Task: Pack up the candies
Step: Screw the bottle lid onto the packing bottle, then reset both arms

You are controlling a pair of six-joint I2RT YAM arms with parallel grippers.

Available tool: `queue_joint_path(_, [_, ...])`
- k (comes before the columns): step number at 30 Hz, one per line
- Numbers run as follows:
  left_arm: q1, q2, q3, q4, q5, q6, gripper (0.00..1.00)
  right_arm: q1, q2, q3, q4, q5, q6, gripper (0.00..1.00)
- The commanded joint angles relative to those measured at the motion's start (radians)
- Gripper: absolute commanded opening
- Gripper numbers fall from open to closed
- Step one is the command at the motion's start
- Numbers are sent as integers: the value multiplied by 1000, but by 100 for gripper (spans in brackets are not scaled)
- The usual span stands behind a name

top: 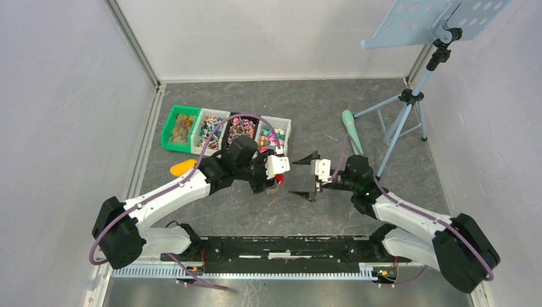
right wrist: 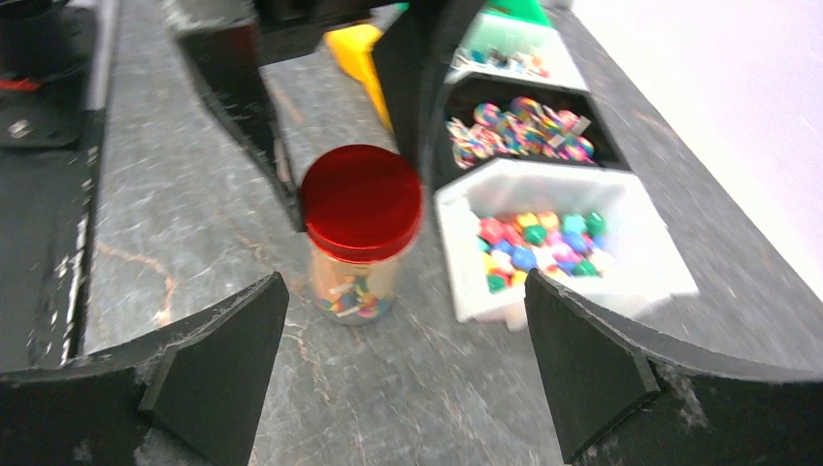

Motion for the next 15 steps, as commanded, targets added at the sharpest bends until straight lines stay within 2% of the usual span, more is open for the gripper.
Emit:
queue_joint_path(1, [4, -34, -37, 176, -50, -147, 2, 1, -117, -3, -92, 346, 177, 98])
queue_joint_path(6, [3, -46, -79, 262, -14, -281, 2, 1, -205, 33, -186, 441, 219, 98])
queue_joint_path(11, [3, -47, -84, 262, -1, -374, 2, 1, -214, 80, -263, 511, 274, 98])
queue_joint_path(15, [3, -50, -92, 240, -7, -400, 9, 1, -183, 118, -336, 554, 295, 98])
